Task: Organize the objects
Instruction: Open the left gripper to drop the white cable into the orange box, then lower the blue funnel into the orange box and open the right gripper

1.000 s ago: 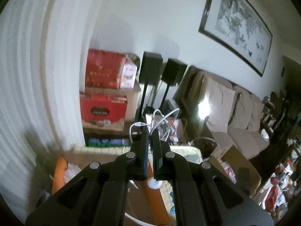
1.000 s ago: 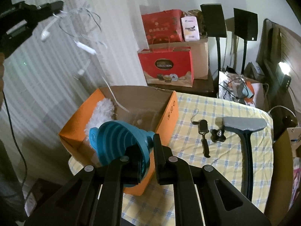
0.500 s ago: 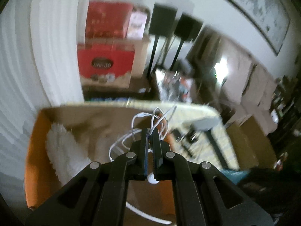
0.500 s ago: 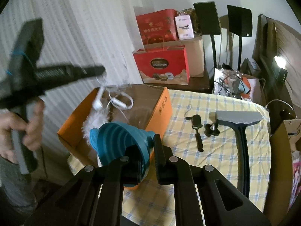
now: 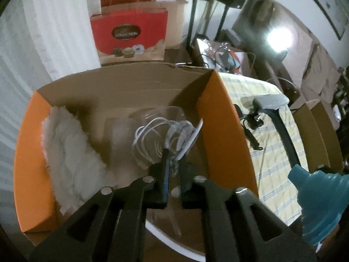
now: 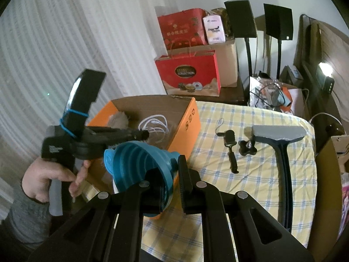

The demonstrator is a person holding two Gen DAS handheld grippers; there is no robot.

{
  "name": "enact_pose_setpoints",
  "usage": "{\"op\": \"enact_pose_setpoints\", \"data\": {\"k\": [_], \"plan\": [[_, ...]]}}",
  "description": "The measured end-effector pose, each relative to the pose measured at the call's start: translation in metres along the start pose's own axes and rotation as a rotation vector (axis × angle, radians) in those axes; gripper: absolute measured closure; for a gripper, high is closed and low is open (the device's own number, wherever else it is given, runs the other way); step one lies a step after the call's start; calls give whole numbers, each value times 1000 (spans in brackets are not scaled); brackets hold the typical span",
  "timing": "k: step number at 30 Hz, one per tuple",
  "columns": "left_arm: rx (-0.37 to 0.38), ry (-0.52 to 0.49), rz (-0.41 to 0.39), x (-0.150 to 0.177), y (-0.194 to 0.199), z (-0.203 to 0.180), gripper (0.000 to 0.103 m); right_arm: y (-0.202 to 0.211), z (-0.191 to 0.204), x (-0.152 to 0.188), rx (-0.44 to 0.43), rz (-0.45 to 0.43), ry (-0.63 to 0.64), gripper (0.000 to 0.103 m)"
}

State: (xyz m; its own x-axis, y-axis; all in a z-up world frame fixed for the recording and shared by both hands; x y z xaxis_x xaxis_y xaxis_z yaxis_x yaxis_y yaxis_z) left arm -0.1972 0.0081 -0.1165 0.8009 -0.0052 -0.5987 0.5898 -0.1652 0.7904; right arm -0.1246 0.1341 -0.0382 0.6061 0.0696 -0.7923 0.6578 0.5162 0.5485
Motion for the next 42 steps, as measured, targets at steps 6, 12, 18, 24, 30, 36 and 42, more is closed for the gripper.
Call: {"op": "enact_pose_setpoints", "data": {"k": [6,12,18,24,30,36,42], "plan": [[10,52,-77,-14,30,13,44,-2,5,0,-4,3,11,93],[3,78,-154,-22,63,33,27,-12,16,-3,-23,13,22,93],[-6,101,-191,-15,81,53,24,-27,36,-1,-70,43,43,93],[-7,109,-212,-6,91,61,17,-55,52,10,-96,116,54,93],[3,126,-219,-2,92,67,16,-81,55,19,-74,143,73,90],[17,129,-227,-1,95,65,14,-89,49,28,-41,161,77,73],[32,124,-230,-3,95,55,14,-72,47,18,-23,116,78,53]]}}
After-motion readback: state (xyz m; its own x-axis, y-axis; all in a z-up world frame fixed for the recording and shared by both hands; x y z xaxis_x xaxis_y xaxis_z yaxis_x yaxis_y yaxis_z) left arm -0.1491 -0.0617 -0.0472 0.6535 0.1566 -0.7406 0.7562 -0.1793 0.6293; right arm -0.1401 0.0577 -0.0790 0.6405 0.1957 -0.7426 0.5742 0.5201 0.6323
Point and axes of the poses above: each gripper's, at about its wrist camera, not at the fingertips, and y roughly against the way its jaws point, z to its left, x to its underside, the point moved 8 cm from there along -y, roughly the way its jaws point, and after that the axes turned 9 degrees about -z, right-handed, at the moved point
